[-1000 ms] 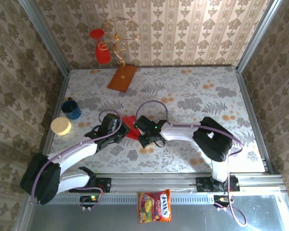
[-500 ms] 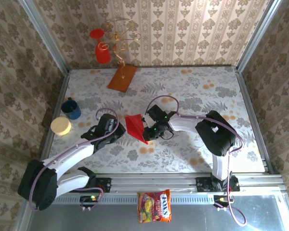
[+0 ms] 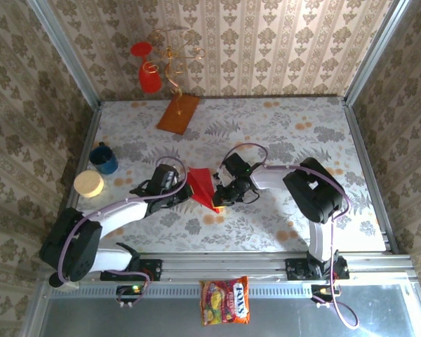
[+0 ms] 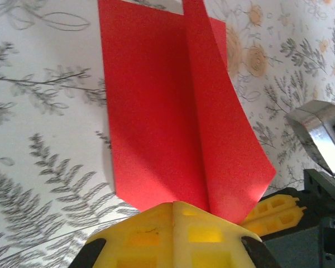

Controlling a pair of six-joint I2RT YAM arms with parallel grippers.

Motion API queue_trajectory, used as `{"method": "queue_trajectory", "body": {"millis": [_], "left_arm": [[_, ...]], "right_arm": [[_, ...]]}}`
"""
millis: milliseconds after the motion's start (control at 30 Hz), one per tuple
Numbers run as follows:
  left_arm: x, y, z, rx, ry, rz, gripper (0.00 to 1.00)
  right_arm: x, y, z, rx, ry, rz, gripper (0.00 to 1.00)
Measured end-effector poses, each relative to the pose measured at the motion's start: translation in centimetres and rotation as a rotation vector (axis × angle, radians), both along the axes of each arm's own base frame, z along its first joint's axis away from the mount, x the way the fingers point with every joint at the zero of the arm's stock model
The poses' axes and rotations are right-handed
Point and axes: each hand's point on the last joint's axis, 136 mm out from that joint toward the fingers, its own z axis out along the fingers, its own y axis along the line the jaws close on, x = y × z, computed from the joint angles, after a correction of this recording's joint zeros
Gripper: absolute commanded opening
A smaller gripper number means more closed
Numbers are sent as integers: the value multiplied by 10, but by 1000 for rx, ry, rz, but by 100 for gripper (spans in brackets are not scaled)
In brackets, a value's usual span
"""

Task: Fold a paper plane with a square sheet of paper (pick it up from the middle)
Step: Fourth fold the wing at the center of the table.

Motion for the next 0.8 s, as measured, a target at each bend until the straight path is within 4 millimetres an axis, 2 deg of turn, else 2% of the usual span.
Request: {"method": "queue_trajectory", "body": {"millis": [267,800], "left_arm": [[9,-23,9,-37,-41,-81,0],[1,-47,-2,-52,-44,-190,0]], "right_arm": [[-1,0,-1,82,37,-46,0],[2,-2,1,172,57,-100,0]]}}
